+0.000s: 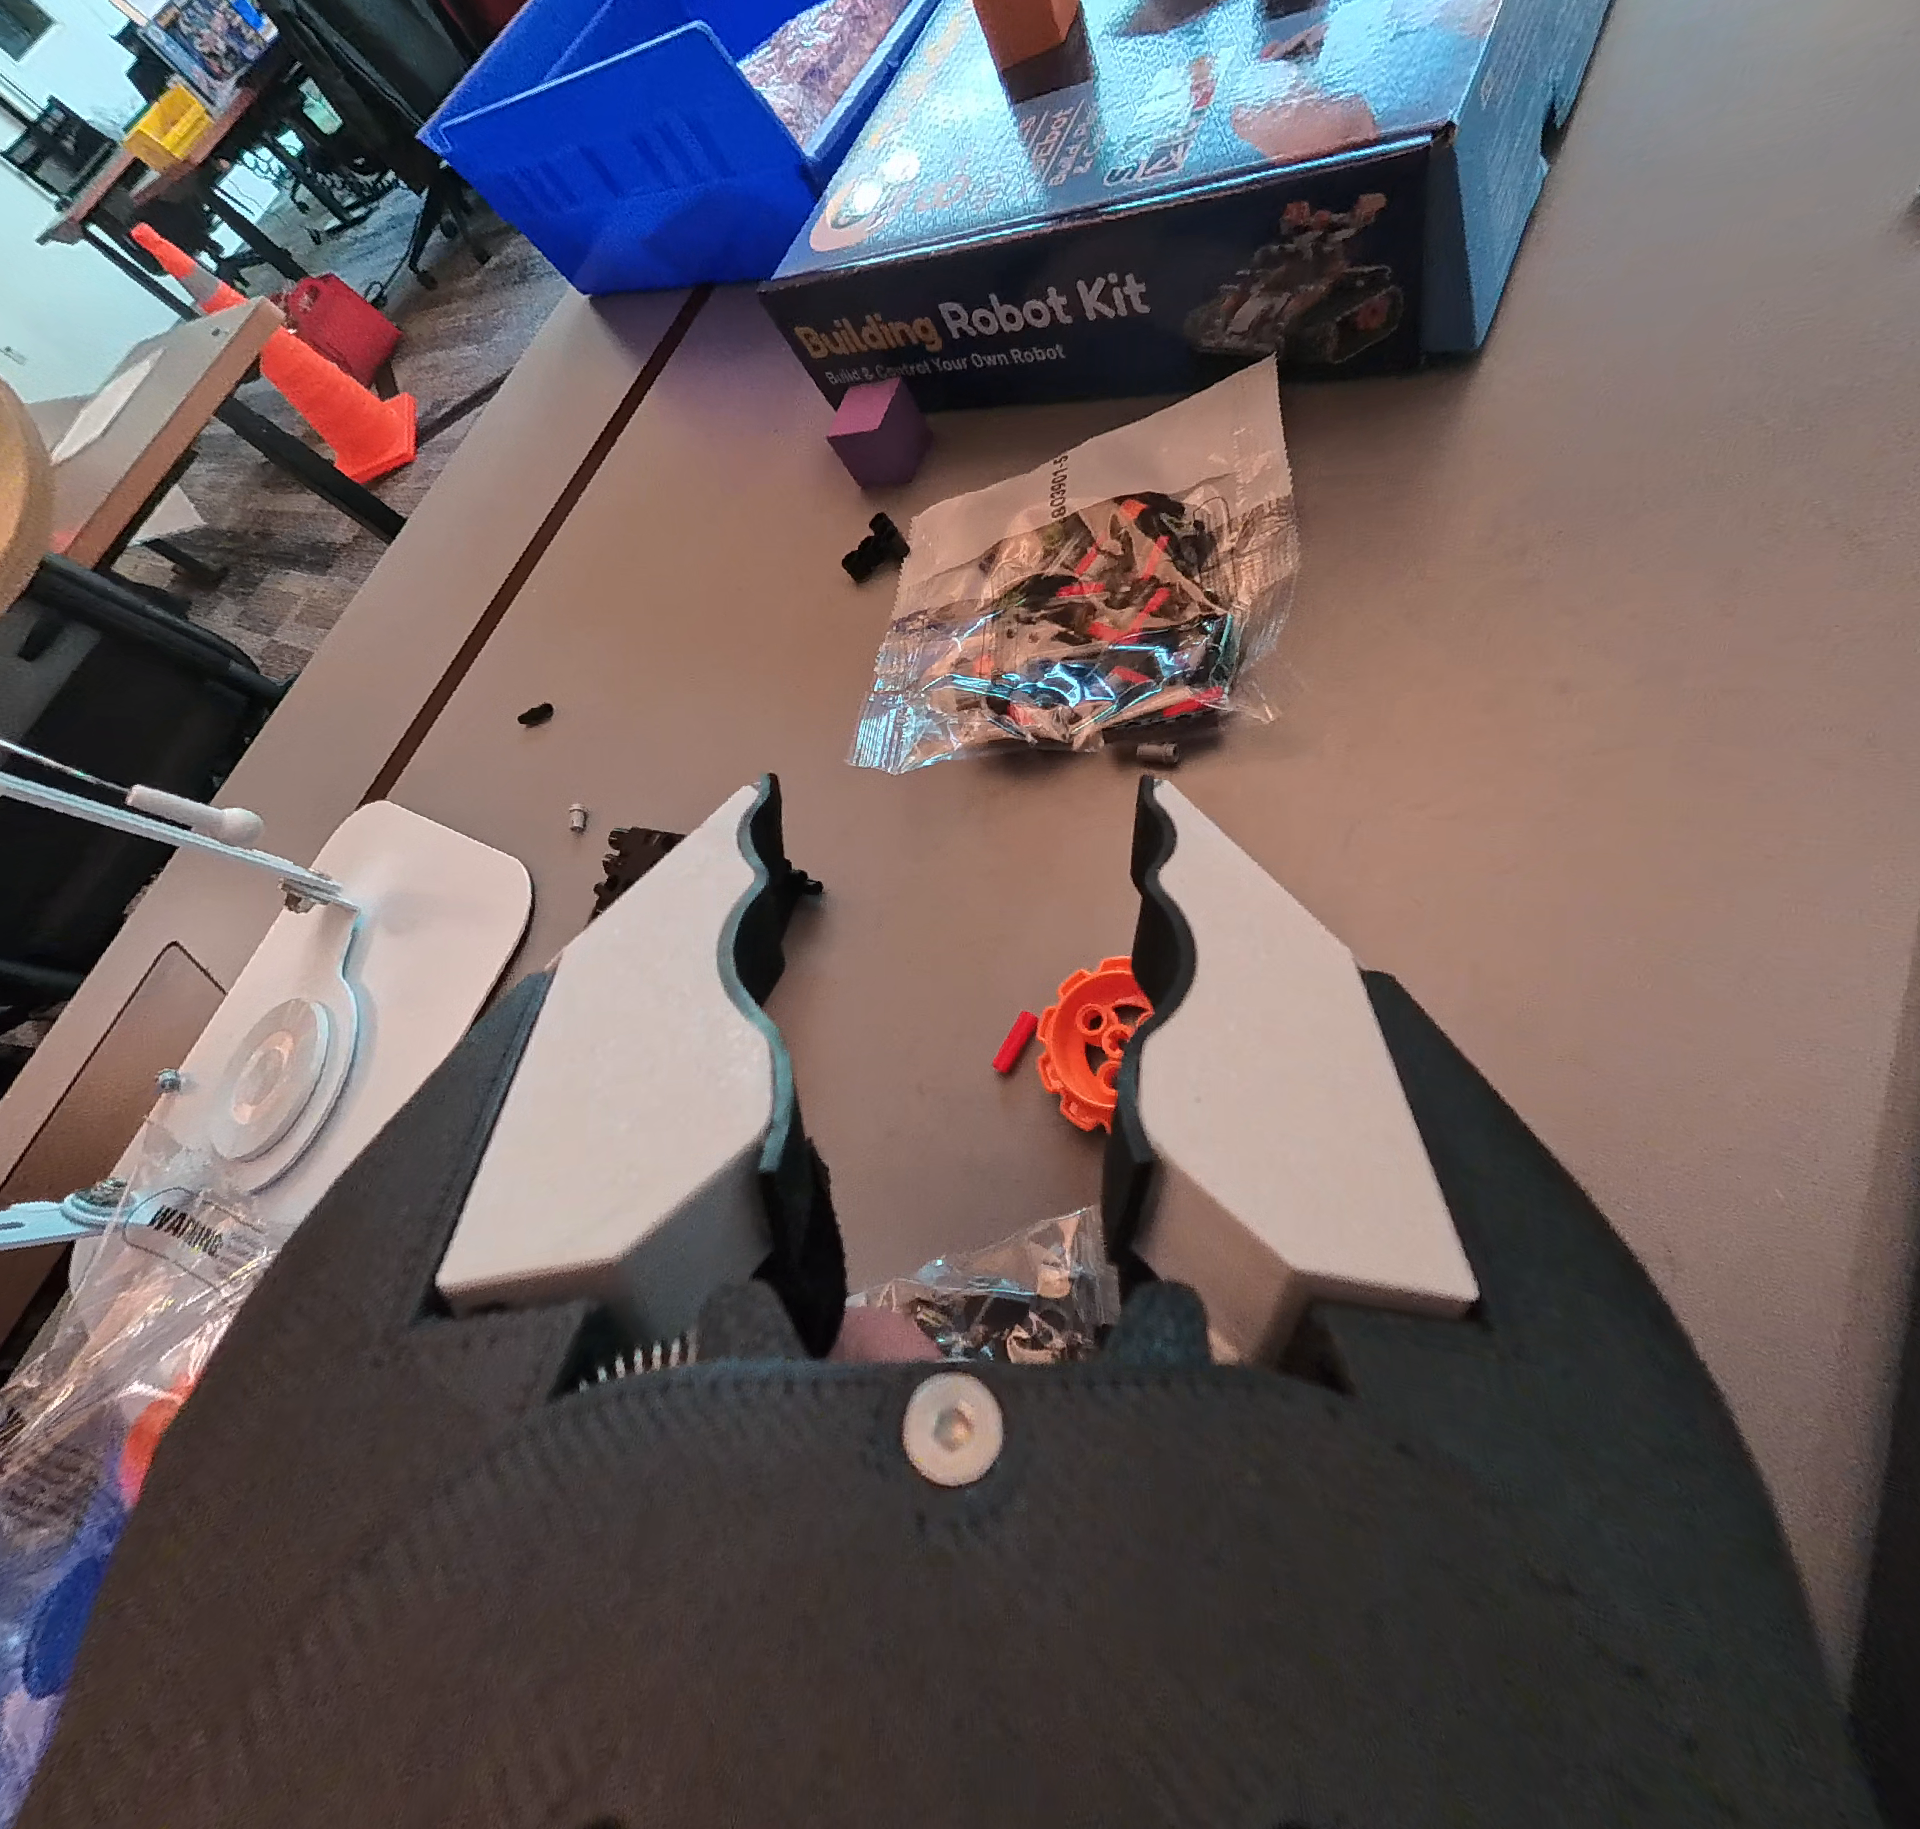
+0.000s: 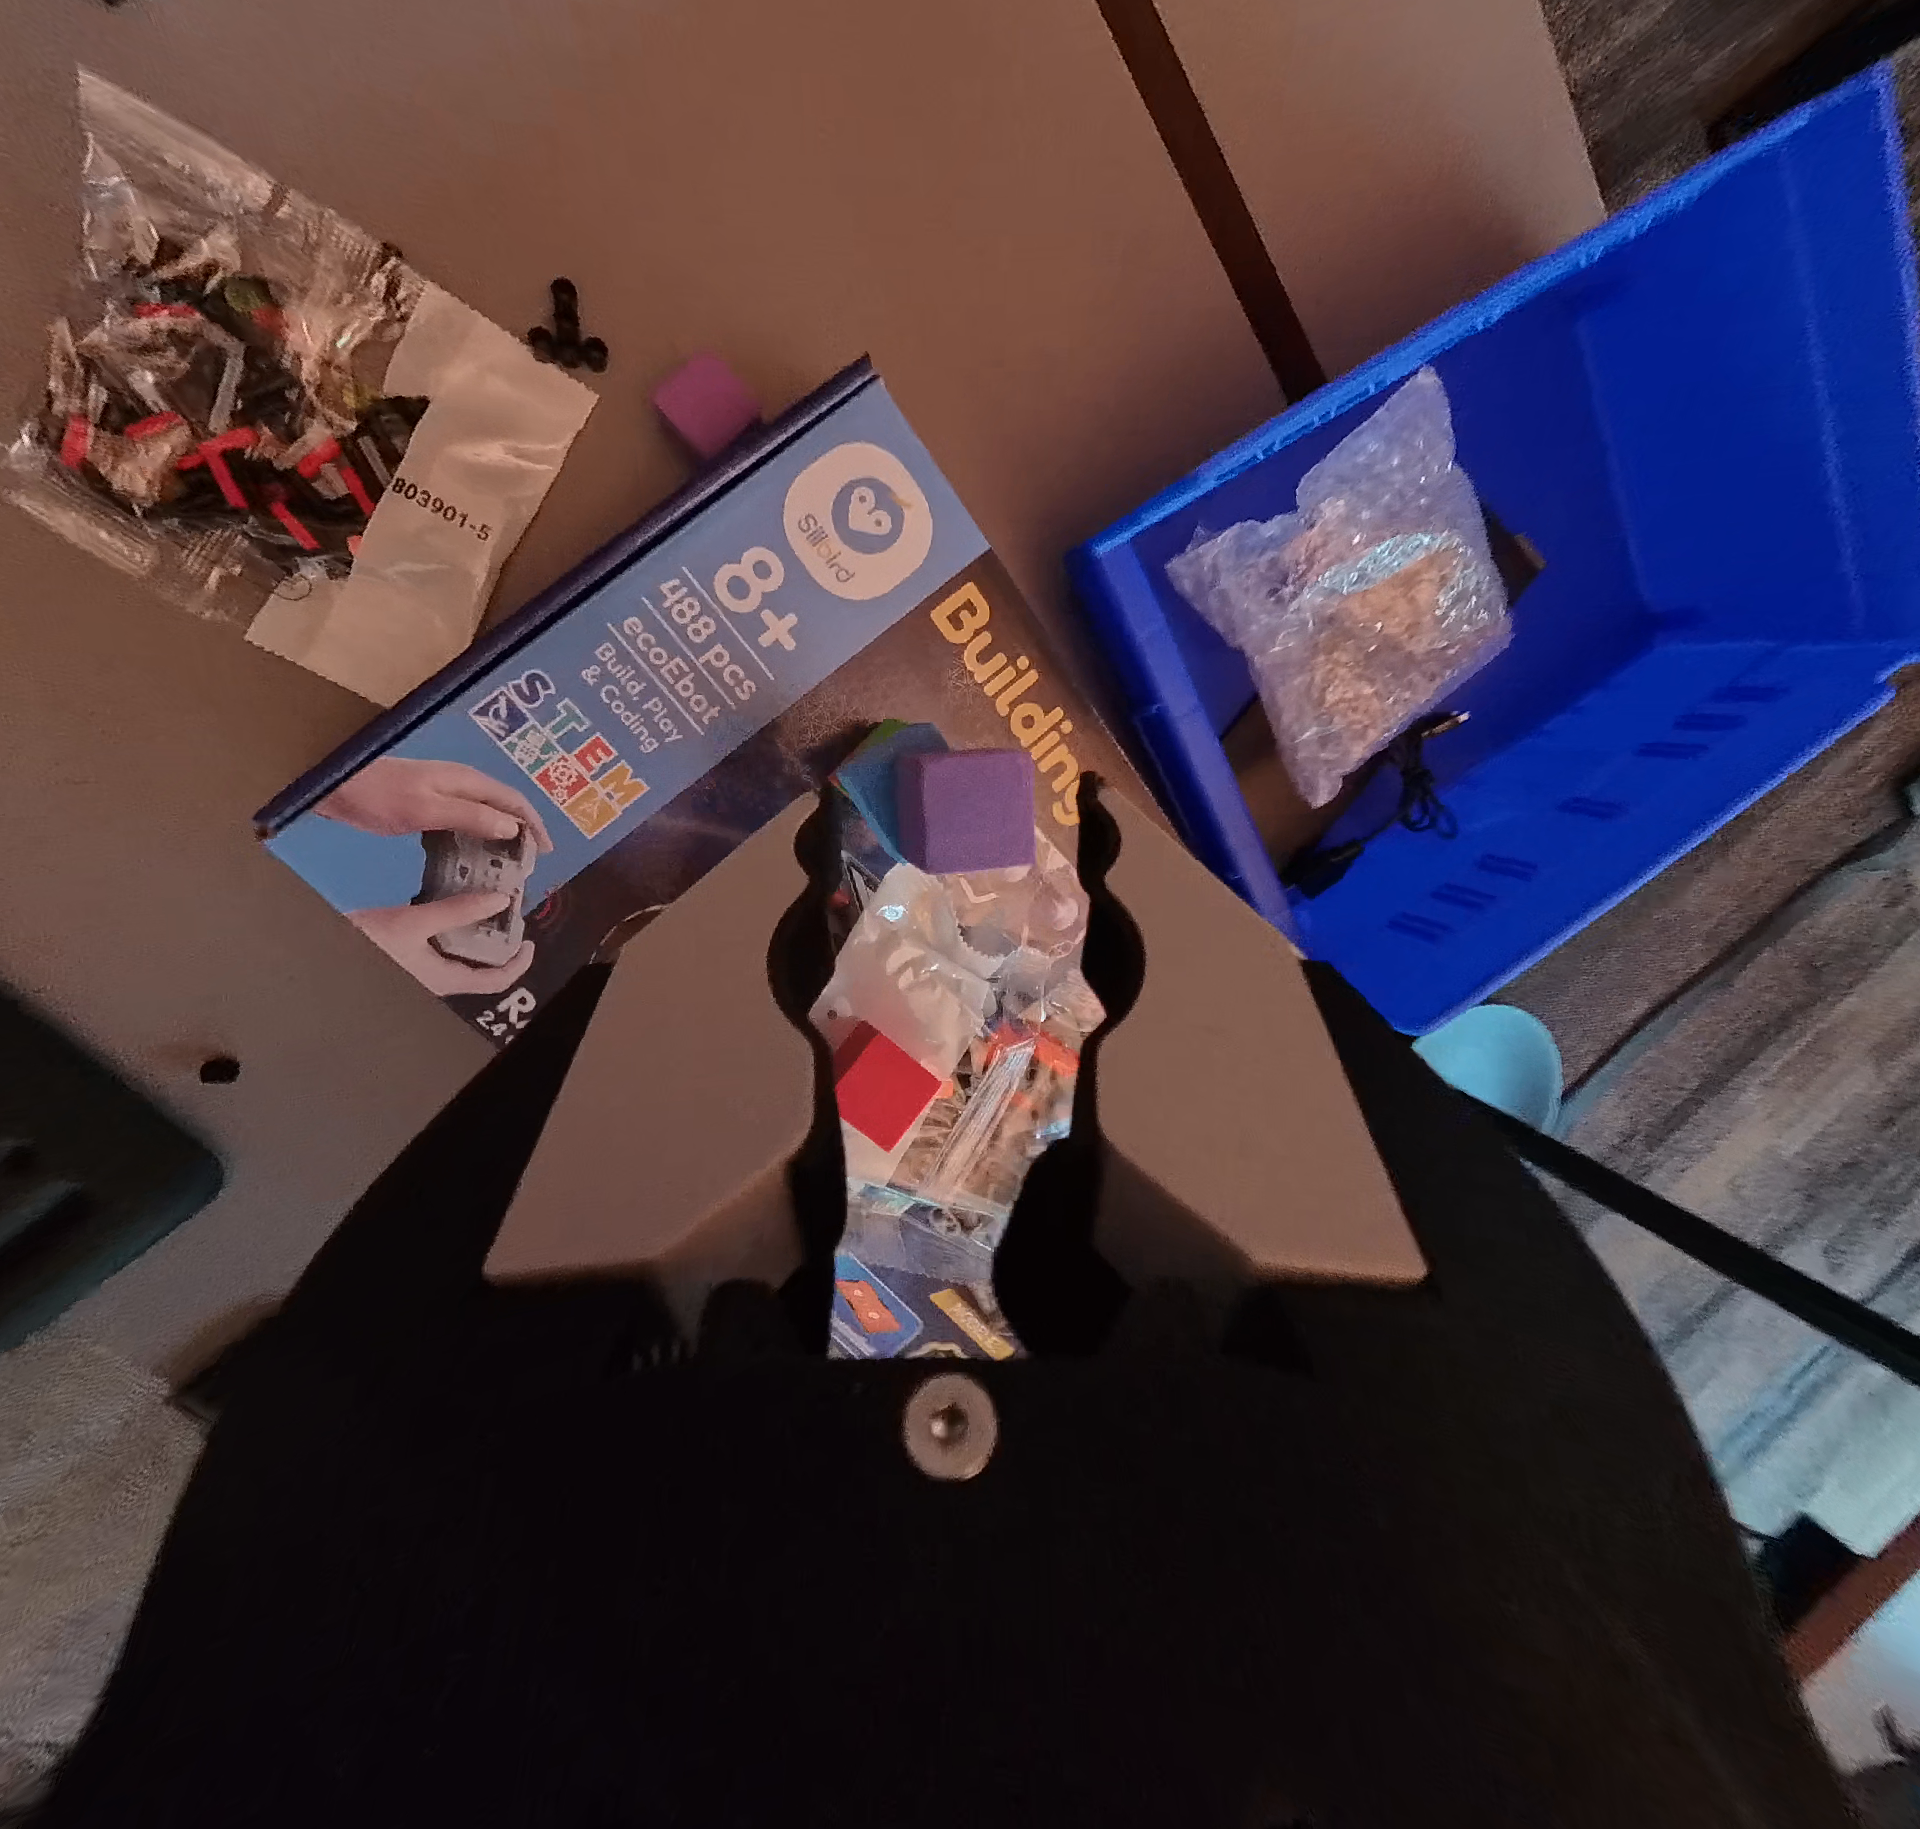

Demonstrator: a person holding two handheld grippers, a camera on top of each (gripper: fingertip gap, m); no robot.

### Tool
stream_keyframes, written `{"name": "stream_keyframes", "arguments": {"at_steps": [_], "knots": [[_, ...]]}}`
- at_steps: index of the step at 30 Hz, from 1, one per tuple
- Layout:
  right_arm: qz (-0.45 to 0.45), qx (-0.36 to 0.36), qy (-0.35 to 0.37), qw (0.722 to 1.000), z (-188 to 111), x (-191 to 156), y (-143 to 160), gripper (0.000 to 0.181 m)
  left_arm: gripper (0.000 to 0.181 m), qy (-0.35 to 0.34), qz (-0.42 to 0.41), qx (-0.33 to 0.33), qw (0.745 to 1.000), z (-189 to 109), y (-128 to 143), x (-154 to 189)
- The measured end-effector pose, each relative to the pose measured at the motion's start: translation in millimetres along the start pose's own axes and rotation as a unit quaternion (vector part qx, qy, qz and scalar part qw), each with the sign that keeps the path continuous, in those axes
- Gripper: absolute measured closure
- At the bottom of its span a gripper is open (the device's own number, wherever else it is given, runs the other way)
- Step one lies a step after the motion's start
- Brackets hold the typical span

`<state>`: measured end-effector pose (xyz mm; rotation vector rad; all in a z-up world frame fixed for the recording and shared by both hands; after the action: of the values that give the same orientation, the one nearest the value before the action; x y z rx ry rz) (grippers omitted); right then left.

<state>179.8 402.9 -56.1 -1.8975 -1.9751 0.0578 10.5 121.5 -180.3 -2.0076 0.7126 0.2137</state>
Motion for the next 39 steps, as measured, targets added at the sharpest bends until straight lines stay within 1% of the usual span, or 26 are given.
{"name": "stream_keyframes", "arguments": {"at_steps": [2,4,5,8,14,15,17,18,19,21,23,24,25,28,29,31,33,35,36,37,38,39], "knots": [[-0.028,-0.017,0.013,0.999,2,-1,-2,0.132,0.116,-0.001,0.0,0.0,1.0,0,0,0],[-0.017,-0.051,-0.011,0.998,14,2,5,0.132,0.116,-0.003,0.001,0.0,1.0,0,0,-1],[-0.008,-0.06,-0.027,0.998,20,2,7,0.136,0.116,-0.004,0.001,0.001,1.0,0,0,-1],[-0.005,-0.058,-0.045,0.997,28,2,8,0.155,0.116,-0.005,-0.001,0.001,1.0,1,0,-1],[-0.02,-0.05,-0.048,0.997,24,0,8,0.155,0.116,-0.003,0.002,0.003,1.0,3,-1,0],[-0.018,-0.053,-0.049,0.997,26,0,9,0.154,0.116,-0.003,0.001,0.003,1.0,4,-2,0],[-0.014,-0.063,-0.047,0.997,29,0,11,0.129,0.116,-0.003,0.001,0.002,1.0,5,-1,0],[-0.013,-0.06,-0.037,0.997,28,2,10,0.125,0.116,-0.003,0.001,0.002,1.0,6,-1,0],[-0.014,-0.048,-0.024,0.998,23,2,5,0.126,0.116,-0.003,0.0,0.002,1.0,6,-1,0],[-0.038,-0.007,0.004,0.999,8,-7,-17,0.132,0.115,-0.002,-0.001,0.003,1.0,7,-1,0],[-0.092,0.024,0.009,0.995,0,-34,-45,0.139,0.115,-0.001,-0.001,0.002,1.0,10,-2,0],[-0.115,0.024,0.001,0.993,4,-51,-59,0.14,0.115,0.0,-0.001,0.002,1.0,10,-2,0],[-0.135,0.006,-0.009,0.991,15,-66,-70,0.137,0.116,0.0,-0.001,0.003,1.0,11,-3,1],[-0.178,-0.064,-0.023,0.982,68,-93,-92,0.13,0.116,-0.002,0.002,0.001,1.0,11,-1,1],[-0.19,-0.091,-0.026,0.977,87,-97,-95,0.127,0.116,-0.004,0.001,0.001,1.0,11,-1,0],[-0.208,-0.149,-0.01,0.967,121,-93,-95,0.129,0.116,-0.006,-0.003,0.005,1.0,9,0,-1],[-0.213,-0.191,-0.02,0.958,149,-91,-91,0.131,0.115,-0.007,-0.006,0.009,1.0,7,-1,-2],[-0.213,-0.22,-0.029,0.952,168,-90,-85,0.138,0.116,-0.007,-0.004,0.014,1.0,6,-3,-2],[-0.215,-0.233,-0.027,0.948,175,-89,-82,0.148,0.116,-0.006,-0.003,0.016,1.0,5,-4,-2],[-0.213,-0.239,-0.026,0.947,179,-89,-81,0.152,0.116,-0.006,-0.001,0.017,1.0,5,-5,-1],[-0.205,-0.239,-0.028,0.949,179,-89,-82,0.152,0.116,-0.006,0.001,0.018,1.0,4,-5,0],[-0.197,-0.234,-0.033,0.952,176,-89,-84,0.152,0.116,-0.007,0.003,0.019,1.0,4,-6,0]]}}
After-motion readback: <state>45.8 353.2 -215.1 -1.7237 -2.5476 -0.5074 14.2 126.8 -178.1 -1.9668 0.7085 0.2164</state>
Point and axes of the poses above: each gripper's, where its closed fingertips meet, z out along the fingers, y out of its underside, x = y × z across the jaws, the point moved 5 cm from there along -z, back along the fingers, and after that the axes turned 4 degrees about -x, right-handed, at the moved point
